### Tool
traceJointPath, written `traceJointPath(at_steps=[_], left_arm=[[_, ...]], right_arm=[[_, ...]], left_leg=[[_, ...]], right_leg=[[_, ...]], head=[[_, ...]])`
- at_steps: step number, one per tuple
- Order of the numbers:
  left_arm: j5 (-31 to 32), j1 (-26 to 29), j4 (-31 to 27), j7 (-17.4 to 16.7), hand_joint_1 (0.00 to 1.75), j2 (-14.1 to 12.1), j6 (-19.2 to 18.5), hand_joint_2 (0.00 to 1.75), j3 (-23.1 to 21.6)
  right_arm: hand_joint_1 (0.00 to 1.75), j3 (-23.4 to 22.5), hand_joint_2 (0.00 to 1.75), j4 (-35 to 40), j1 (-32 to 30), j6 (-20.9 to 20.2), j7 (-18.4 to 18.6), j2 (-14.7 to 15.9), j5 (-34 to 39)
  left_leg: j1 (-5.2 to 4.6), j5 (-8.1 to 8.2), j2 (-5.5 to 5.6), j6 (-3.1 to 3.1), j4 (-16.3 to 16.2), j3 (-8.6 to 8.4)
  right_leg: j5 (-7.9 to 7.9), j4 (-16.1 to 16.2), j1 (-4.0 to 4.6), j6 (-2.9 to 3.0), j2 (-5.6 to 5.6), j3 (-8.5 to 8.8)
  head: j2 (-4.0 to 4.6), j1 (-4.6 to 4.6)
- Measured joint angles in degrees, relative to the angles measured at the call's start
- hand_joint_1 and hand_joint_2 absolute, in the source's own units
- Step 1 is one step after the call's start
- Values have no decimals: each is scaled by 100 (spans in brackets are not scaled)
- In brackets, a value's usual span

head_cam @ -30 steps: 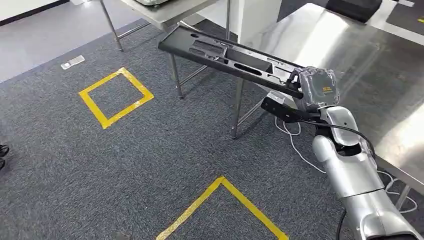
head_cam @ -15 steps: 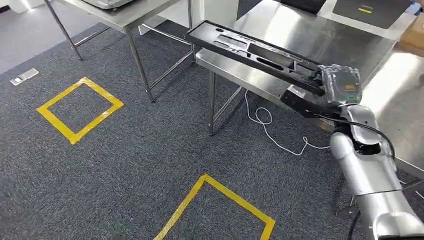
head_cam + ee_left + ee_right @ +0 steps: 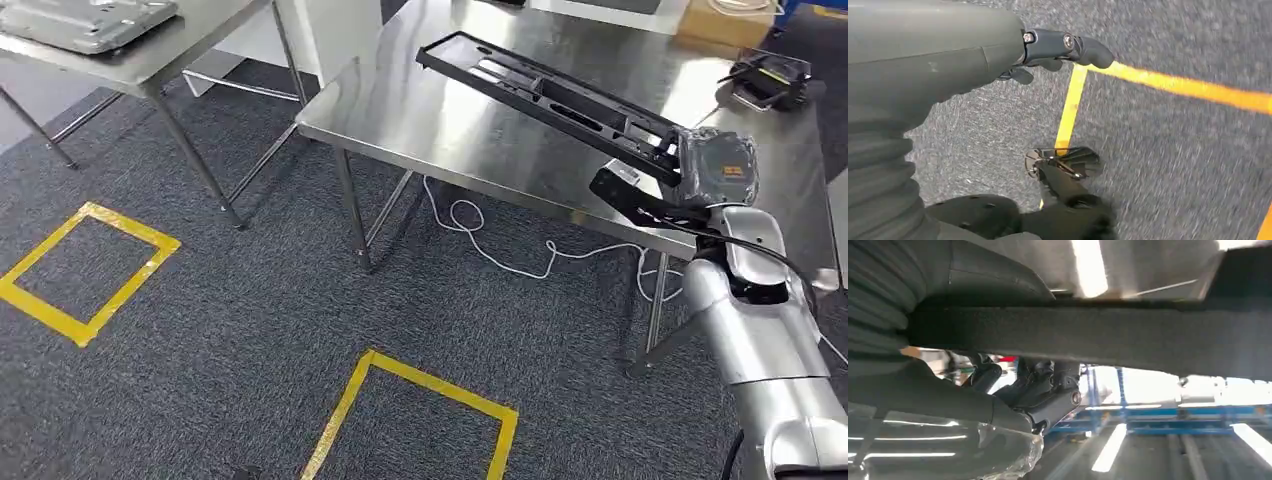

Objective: Take the parts from the cabinet and place them on the table.

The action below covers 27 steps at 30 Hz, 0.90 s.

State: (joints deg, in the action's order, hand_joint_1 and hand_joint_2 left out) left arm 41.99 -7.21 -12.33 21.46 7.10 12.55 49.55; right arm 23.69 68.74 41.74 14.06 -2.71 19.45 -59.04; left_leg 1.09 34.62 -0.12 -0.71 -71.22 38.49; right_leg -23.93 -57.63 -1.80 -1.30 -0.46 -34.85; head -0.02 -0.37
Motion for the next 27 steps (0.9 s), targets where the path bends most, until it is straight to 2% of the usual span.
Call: traceJointPath(at_steps=[1,2,3,4,6,7,8,9,10,11,12,13,14,16,17,18,19,21,22,23,24,26,27], left_arm=[[0,0,0,-11,0,0,-2,175,15],[0,-1,0,-17,0,0,-4,175,24],[0,0,0,-17,0,-2,-7,175,26],[0,-1,0,-20,0,-6,-26,175,35],[-11,-15,0,-46,0,-26,-129,175,70],[-15,-25,0,-74,0,-35,-169,175,74],[-13,-39,0,-135,0,-35,-223,175,74],[-13,-44,0,-182,0,-35,-269,175,74],[-15,-48,0,-197,0,-33,-348,175,74],[-15,-55,0,-197,0,-33,-442,175,74],[-15,-69,0,-194,0,-24,-522,175,74],[-15,-70,0,-183,0,-24,-573,175,74],[-15,-68,0,-181,0,-31,-612,175,76],[-22,-65,0,-184,0,-33,-660,175,79],[-24,-66,0,-190,0,-33,-660,175,79],[-24,-58,0,-203,0,-33,-662,175,79],[-24,-53,0,-216,0,-33,-662,175,79],[-22,-56,0,-223,0,-31,-651,175,79],[-22,-56,0,-223,0,-37,-640,175,79],[-22,-66,0,-223,0,-42,-636,175,79],[-24,-68,0,-234,0,-44,-636,175,79],[-24,-69,0,-273,0,-44,-634,175,81],[-24,-78,-13,-273,0,-48,-629,175,81]], right_arm=[[175,2,175,-17,-18,24,9,-13,-11],[175,0,175,-31,-29,24,9,-15,-17],[175,-4,175,-50,-34,24,11,-17,-20],[175,-7,175,-63,-34,24,11,-20,-37],[175,-15,175,-76,-38,32,24,-17,-90],[175,-26,175,-85,-35,48,31,-17,-114],[175,-54,175,-105,-30,87,61,-4,-189],[175,-70,175,-118,-27,118,98,7,-245],[175,-79,175,-131,-36,122,107,11,-291],[175,-107,175,-149,-40,129,125,33,-337],[175,-127,175,-159,-47,142,138,66,-382],[175,-149,175,-168,-43,157,160,94,-409],[175,-157,175,-177,-44,184,164,96,-439],[175,-171,175,-203,-93,223,173,98,-463],[175,-173,175,-214,-112,223,173,98,-485],[175,-175,175,-219,-128,223,175,96,-503],[175,-177,175,-223,-130,218,175,94,-527],[175,-181,175,-225,-124,210,173,92,-553],[175,-181,175,-236,-120,207,173,85,-560],[175,-181,175,-242,-94,203,173,68,-568],[175,-190,175,-245,-92,203,175,66,-573],[175,-197,175,-275,-77,192,184,57,-588],[175,-203,175,-278,-56,188,184,52,-610]], left_leg=[[0,127,11,-4,-413,208],[-2,119,12,-18,-596,319],[-2,-45,17,-47,-463,290],[-3,-306,26,-78,-84,130],[-5,-825,91,-165,908,-304],[-35,-842,164,-185,1140,-401],[-35,-833,139,-166,1213,-420],[-61,-835,128,-164,1208,-413],[-85,-839,128,-176,1205,-414],[-82,-873,115,-208,1246,-428],[-27,-916,90,-246,1331,-445],[-46,-917,94,-279,1340,-444],[-47,-918,88,-303,1339,-438],[-51,-870,55,-311,1339,-436],[-50,-849,39,-313,1338,-446],[-50,-828,15,-300,1337,-471],[-48,-810,-8,-281,1334,-507],[-33,-749,-52,-215,1331,-607],[-61,-706,-72,-165,1335,-635],[-89,-665,-76,-122,1319,-609],[-92,-647,-87,-98,1322,-634],[-65,-589,-124,-25,1362,-696],[-35,-521,-124,9,1343,-716]], right_leg=[[5,-1,17,12,-83,-2],[6,-2,29,13,-168,-1],[6,-9,36,13,-239,1],[6,-16,44,13,-268,4],[6,-23,47,12,-376,6],[8,-34,86,5,-410,-8],[11,-48,107,-6,-436,-32],[27,-44,88,-32,-441,-54],[39,-23,70,-53,-446,-57],[49,-4,89,-97,-459,-67],[2,-86,110,-110,-341,-125],[-100,-264,109,-105,-156,-225],[-271,-615,100,-78,-67,-392],[-610,-1587,74,-79,-31,-883],[-638,-1851,68,-122,-30,-1019],[-580,-1806,55,-168,-24,-998],[-432,-1513,39,-233,-11,-841],[-12,-435,-2,-355,72,-266],[-32,-87,2,-338,166,-77],[-82,-41,69,-236,106,9],[-97,-47,60,-141,77,-19],[-160,-45,99,-29,45,4],[-194,-33,19,29,16,105]], head=[[0,2],[-2,2],[0,2],[0,-2],[0,-2],[0,0],[0,11],[0,6],[-2,-7],[0,4],[0,5],[0,11],[0,42],[-2,37],[0,52],[-2,42],[-2,48],[0,48],[-2,59],[-2,48],[0,28],[-2,24],[0,18]])
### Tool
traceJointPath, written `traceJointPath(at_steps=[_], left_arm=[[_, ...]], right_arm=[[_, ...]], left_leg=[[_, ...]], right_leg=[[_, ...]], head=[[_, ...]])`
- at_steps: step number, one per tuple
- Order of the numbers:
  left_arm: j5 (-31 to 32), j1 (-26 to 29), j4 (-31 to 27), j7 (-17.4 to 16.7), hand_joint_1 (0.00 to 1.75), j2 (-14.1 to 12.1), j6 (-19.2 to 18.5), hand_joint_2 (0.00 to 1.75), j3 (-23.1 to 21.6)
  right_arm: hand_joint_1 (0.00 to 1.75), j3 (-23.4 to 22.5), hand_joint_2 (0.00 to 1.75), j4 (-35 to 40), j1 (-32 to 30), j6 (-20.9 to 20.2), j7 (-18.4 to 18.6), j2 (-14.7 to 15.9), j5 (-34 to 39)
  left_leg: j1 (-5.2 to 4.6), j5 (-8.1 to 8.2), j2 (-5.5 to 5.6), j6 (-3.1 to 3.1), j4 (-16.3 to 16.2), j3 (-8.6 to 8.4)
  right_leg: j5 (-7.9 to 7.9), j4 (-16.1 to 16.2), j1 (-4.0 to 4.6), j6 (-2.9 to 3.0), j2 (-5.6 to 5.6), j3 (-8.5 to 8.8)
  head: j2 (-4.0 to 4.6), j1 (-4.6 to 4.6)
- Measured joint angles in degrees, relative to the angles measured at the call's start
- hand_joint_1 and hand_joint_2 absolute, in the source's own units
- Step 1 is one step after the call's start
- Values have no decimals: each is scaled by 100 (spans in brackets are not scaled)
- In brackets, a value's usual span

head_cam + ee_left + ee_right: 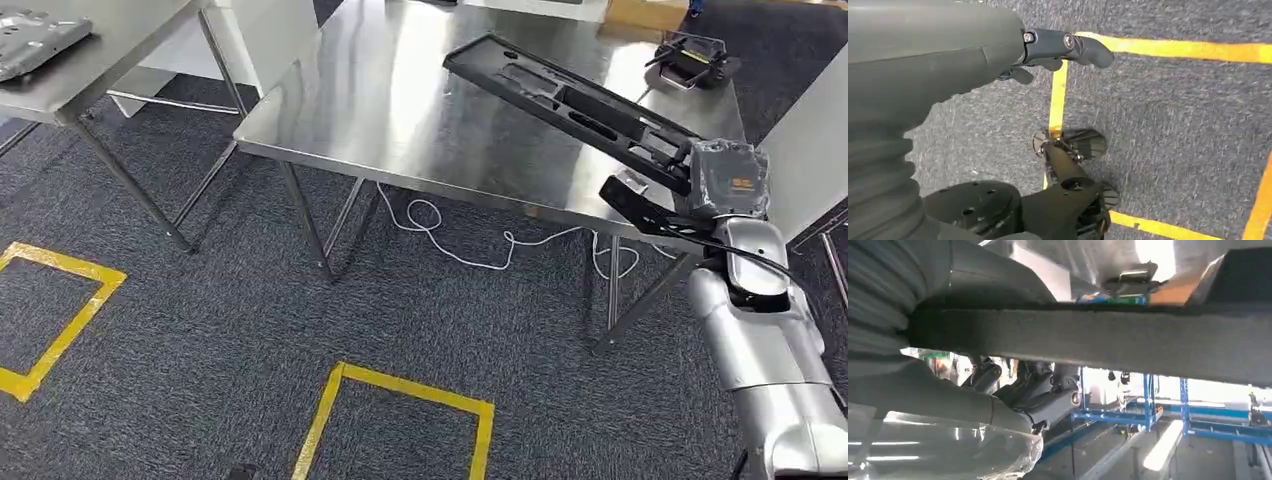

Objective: Take the parts from the cabinet and place them on the table.

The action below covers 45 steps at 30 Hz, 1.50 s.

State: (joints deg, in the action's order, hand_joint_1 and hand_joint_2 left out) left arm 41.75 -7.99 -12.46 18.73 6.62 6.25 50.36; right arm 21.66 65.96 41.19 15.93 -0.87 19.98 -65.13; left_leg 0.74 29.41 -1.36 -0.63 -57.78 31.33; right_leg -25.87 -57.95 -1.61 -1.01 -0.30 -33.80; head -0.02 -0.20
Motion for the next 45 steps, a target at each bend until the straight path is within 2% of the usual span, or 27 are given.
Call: traceJointPath(at_steps=[2,5,7,9,10,13,15,17,19,21,23,24,25,26,27,30,32,34,36,37,38,39,40,41,42,43,45], left_arm=[[0,-2,0,2,0,-2,20,175,-2],[2,21,2,0,0,-2,22,175,0],[0,57,0,0,0,-2,26,175,0],[2,84,0,0,0,-7,28,175,0],[2,95,0,-2,0,-29,28,175,2],[2,96,0,-7,0,-52,28,175,11],[2,64,-6,0,0,-57,31,175,13],[2,68,-4,0,0,-52,28,175,15],[0,93,0,-2,0,-50,35,175,26],[2,126,7,-7,0,-44,35,175,28],[11,139,15,-9,0,-33,33,175,28],[15,149,18,-9,0,-33,33,175,28],[20,171,18,-9,0,-33,31,175,31],[20,209,18,4,0,-68,42,175,39],[22,229,24,39,0,-54,63,175,42],[31,77,-6,560,0,-33,383,175,39],[22,16,-2,1074,0,11,792,175,39],[-18,-9,2,1259,0,26,924,175,39],[-52,-7,9,1292,0,31,863,175,44],[-63,-7,9,1325,0,31,896,175,46],[-88,-7,9,1364,0,31,940,175,46],[-111,-1,9,1379,0,31,949,175,46],[-169,13,9,1384,0,31,949,0,48],[-225,39,9,1375,0,-9,946,0,70],[-240,88,20,1279,0,-2,955,0,92],[-256,96,20,1105,0,-22,981,0,105],[-236,64,20,892,0,-9,999,0,129]], right_arm=[[175,6,175,-13,50,-2,-4,-7,-28],[175,13,175,-41,43,-4,-5,-70,-26],[175,13,175,-61,37,-7,-4,-90,-24],[175,15,175,-79,29,-11,-4,-105,-35],[175,22,175,-90,-6,-11,-7,-122,-33],[175,26,175,-116,-11,-26,0,-153,-22],[175,9,175,-105,35,-26,0,-146,-33],[175,24,175,-131,1,-28,-13,-138,-33],[175,31,175,-190,-113,-42,-11,-138,-35],[175,33,175,-238,-169,-66,-4,-140,-46],[175,33,175,-271,-174,-77,0,-131,-94],[175,33,175,-280,-200,-81,0,-122,-101],[175,35,175,-293,-247,-83,2,-122,-111],[175,50,175,-352,-300,-101,15,-120,-114],[175,72,175,-365,-294,-115,20,-146,-129],[175,7,175,-251,-221,-177,31,-100,-174],[175,9,175,-238,-299,-238,2,-70,-229],[175,90,175,-337,-563,-313,-39,-72,-238],[175,179,175,-433,-704,-317,-96,-133,-249],[0,206,0,-468,-698,-317,-114,-153,-249],[0,223,0,-485,-666,-317,-127,-173,-249],[0,264,0,-505,-636,-317,-142,-192,-249],[0,313,0,-555,-639,-317,-151,-208,-245],[0,365,0,-643,-671,-317,-160,-236,-227],[0,411,0,-723,-688,-315,-179,-240,-214],[0,439,0,-745,-694,-315,-201,-289,-190],[0,450,0,-741,-450,-304,-236,-328,-166]], left_leg=[[2,107,78,42,-610,274],[-2,338,88,68,-1937,1315],[-37,-262,99,-12,-1674,1558],[-107,-1195,136,-179,-571,1339],[-168,-1399,210,-315,-236,1238],[-228,-1075,166,-490,-114,839],[-221,-871,133,-567,348,481],[-167,-797,163,-551,633,132],[-125,-642,196,-480,835,-228],[-80,-453,230,-363,957,-586],[-7,-210,253,-241,981,-885],[44,-54,259,-170,972,-1050],[61,81,263,-106,934,-1188],[22,256,284,-25,837,-1314],[31,350,291,37,704,-1154],[71,405,188,112,571,-1184],[125,163,147,308,-155,-781],[175,464,143,428,-918,-410],[164,1108,133,381,-1112,-40],[150,1279,122,306,-1012,150],[114,1191,117,211,-795,297],[46,782,118,69,-451,393],[-74,-27,125,-141,50,455],[-212,-939,173,-362,525,482],[-307,-1268,243,-391,829,473],[-290,-1163,173,-376,713,395],[-280,-1064,152,-391,615,405]], right_leg=[[-120,7,5,154,0,162],[-318,7,43,169,-59,356],[-503,14,73,172,-106,586],[-686,71,111,170,-136,866],[-764,145,93,172,-144,972],[-776,535,120,62,-162,1324],[-477,221,208,-164,-142,1253],[-281,-718,192,-54,-70,646],[-601,-1243,144,26,-68,129],[-1149,-1127,101,-90,-67,-201],[-1244,-591,-30,-294,-33,-406],[-869,-151,-136,-519,38,-470],[-77,213,-236,-806,193,-510],[798,328,-195,-981,393,-525],[613,161,-153,-637,335,-398],[399,-20,-158,-236,295,-596],[280,90,-197,-72,176,-334],[146,264,-194,-45,193,62],[64,453,-202,-73,139,394],[47,538,-202,-90,97,512],[32,621,-190,-102,66,617],[28,712,-162,-100,43,719],[10,811,-129,-110,30,830],[-22,858,-158,-129,15,900],[-70,851,-94,-191,-48,974],[-165,840,48,-235,-72,994],[-264,818,84,-229,-75,1011]], head=[[0,-31],[-2,-35],[0,-33],[-2,-33],[-2,-18],[-2,-56],[-2,-61],[0,-63],[-2,-59],[0,-52],[0,-57],[0,-50],[0,-48],[0,9],[0,2],[0,-104],[0,-138],[0,-125],[0,-146],[0,-155],[0,-155],[0,-157],[0,-157],[0,-131],[0,-153],[0,-162],[0,-131]])
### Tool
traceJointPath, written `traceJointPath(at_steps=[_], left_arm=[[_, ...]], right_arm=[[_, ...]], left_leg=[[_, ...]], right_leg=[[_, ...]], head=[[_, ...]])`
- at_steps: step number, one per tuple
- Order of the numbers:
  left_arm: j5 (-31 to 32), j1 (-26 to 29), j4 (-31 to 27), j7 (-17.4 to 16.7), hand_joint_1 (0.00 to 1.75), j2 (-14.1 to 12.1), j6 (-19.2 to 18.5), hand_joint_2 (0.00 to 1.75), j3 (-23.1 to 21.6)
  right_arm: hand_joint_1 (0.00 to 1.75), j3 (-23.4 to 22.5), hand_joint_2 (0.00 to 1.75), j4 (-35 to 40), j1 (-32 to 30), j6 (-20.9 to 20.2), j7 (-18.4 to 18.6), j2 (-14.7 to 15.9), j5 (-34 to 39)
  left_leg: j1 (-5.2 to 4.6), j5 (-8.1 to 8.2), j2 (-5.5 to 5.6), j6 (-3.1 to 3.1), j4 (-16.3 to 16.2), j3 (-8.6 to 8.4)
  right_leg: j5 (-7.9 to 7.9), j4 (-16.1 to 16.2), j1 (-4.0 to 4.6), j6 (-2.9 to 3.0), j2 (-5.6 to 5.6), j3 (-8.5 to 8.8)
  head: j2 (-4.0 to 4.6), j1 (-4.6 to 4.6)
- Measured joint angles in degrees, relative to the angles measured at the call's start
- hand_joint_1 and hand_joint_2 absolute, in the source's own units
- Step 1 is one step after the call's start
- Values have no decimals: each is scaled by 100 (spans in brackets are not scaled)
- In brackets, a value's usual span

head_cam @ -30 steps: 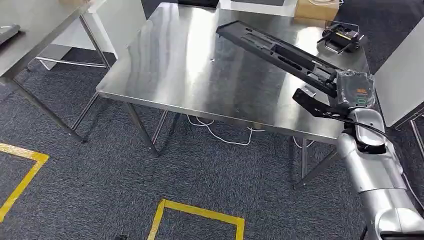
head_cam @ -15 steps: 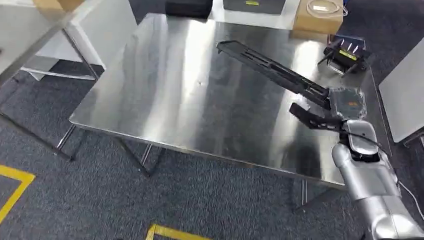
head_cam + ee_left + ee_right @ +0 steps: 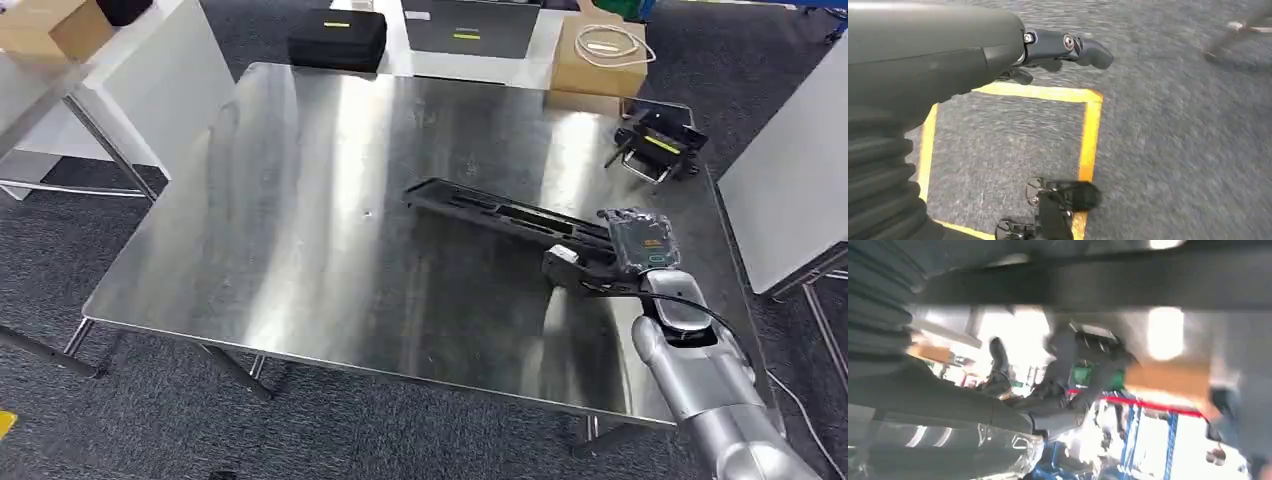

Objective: Take the parts from the cabinet and place them on the table.

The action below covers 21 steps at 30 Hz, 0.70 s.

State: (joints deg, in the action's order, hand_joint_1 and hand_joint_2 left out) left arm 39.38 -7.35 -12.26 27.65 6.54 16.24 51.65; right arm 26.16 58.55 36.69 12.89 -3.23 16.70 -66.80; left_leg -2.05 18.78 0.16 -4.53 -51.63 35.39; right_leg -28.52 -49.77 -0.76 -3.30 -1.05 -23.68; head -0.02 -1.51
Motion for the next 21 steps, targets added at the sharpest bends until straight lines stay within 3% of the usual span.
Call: traceJointPath(at_steps=[1,2,4,5,6,7,8,9,10,11,12,13,14,21], left_arm=[[7,-32,-2,-63,0,4,-6,0,2],[16,-52,-2,-92,0,18,-45,0,2],[16,-67,0,-147,0,26,-151,0,4],[20,-64,0,-166,0,35,-188,0,4],[20,-60,2,-186,0,46,-208,0,4],[22,-59,4,-193,0,57,-212,0,4],[22,-59,4,-210,0,68,-216,0,4],[22,-61,4,-212,0,68,-223,0,4],[20,-62,4,-215,0,70,-238,0,4],[20,-62,4,-221,0,70,-240,0,4],[20,-65,4,-230,0,70,-240,0,4],[20,-67,4,-232,0,70,-247,0,4],[22,-66,2,-234,0,72,-267,0,7],[24,-70,2,-258,0,74,-304,0,4]], right_arm=[[0,-2,0,4,162,7,0,2,13],[0,0,0,4,283,24,11,4,26],[0,2,0,0,373,37,13,2,39],[0,7,0,-2,363,37,20,-4,39],[0,22,0,-4,341,42,22,-2,39],[0,39,0,-2,341,44,24,-2,40],[0,39,0,11,359,48,26,0,39],[0,37,0,31,396,48,26,2,40],[0,37,0,44,445,48,26,2,40],[0,39,0,50,484,46,26,2,40],[0,42,0,55,515,46,28,2,39],[0,42,0,57,523,46,28,2,37],[0,42,0,59,529,46,31,4,37],[0,42,0,85,611,46,46,4,31]], left_leg=[[67,2,-4,6,93,-62],[50,17,9,-5,95,-86],[63,51,42,-43,93,-139],[62,71,60,-47,88,-157],[62,83,81,-49,79,-165],[62,94,103,-43,62,-168],[62,108,109,-38,36,-168],[62,124,117,-30,8,-168],[61,139,121,-17,-21,-168],[54,150,126,-2,-51,-150],[16,175,133,25,-140,-110],[8,202,135,17,-175,-66],[10,203,130,-70,-205,-42],[40,193,116,-38,-221,-67]], right_leg=[[-111,-48,40,-6,18,-21],[-266,-290,39,38,47,-63],[-724,-1298,60,134,49,-494],[-890,-1806,59,142,48,-745],[-939,-2140,59,103,48,-948],[-826,-2155,59,15,49,-1049],[-597,-1882,59,-84,49,-997],[-275,-1370,58,-183,50,-837],[25,-812,52,-245,56,-659],[224,-385,31,-255,85,-562],[244,-316,42,-188,80,-512],[236,-315,23,-36,77,-519],[234,-331,45,130,74,-529],[237,-352,93,155,67,-512]], head=[[0,-6],[0,13],[0,35],[0,35],[0,40],[0,33],[0,35],[0,42],[0,38],[0,37],[0,31],[0,27],[0,33],[0,29]])
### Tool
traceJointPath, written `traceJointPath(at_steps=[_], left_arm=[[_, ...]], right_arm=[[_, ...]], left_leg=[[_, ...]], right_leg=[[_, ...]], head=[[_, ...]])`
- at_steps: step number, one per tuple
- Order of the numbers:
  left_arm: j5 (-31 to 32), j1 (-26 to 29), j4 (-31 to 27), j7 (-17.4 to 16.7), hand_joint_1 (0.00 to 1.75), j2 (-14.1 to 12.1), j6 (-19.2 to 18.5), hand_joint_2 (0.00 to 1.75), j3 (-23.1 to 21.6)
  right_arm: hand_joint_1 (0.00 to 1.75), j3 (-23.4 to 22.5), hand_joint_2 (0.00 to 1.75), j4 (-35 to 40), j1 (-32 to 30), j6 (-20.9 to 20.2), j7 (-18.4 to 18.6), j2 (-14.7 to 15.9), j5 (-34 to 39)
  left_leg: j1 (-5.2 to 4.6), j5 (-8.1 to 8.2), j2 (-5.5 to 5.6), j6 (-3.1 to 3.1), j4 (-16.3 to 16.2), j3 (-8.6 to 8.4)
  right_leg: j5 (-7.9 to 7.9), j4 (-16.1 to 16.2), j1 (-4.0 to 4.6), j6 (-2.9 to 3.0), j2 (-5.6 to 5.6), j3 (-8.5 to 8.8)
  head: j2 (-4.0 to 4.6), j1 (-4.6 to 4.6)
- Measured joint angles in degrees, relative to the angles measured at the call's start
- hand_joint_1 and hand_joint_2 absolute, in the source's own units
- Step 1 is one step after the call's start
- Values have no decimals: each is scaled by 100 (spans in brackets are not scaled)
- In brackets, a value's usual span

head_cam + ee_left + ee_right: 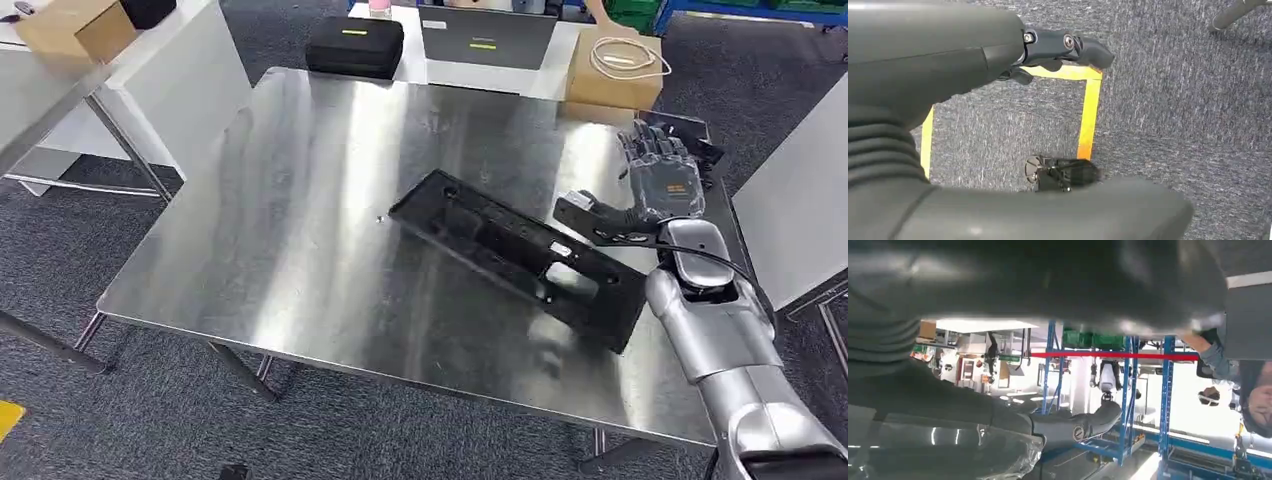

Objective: Take the parts from the cabinet and place them on the table.

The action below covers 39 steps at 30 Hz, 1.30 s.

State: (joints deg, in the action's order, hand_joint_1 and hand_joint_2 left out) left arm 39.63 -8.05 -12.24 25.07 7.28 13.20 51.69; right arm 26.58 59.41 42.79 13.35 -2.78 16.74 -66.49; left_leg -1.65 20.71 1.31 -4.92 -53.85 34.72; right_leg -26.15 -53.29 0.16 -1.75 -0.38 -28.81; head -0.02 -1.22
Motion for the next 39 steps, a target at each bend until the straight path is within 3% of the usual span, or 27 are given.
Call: traceJointPath(at_steps=[11,39], left_arm=[[0,0,0,-9,0,4,0,0,0],[59,-8,0,-118,0,4,-85,0,0]], right_arm=[[0,0,0,2,41,0,0,-2,-11],[0,0,0,-2,174,-31,79,-44,-96]], left_leg=[[4,3,0,38,1,1],[-39,4,0,37,-16,10]], right_leg=[[-2,-6,3,6,1,-3],[-2,-6,-19,6,1,-10]], head=[[0,2],[0,2]])
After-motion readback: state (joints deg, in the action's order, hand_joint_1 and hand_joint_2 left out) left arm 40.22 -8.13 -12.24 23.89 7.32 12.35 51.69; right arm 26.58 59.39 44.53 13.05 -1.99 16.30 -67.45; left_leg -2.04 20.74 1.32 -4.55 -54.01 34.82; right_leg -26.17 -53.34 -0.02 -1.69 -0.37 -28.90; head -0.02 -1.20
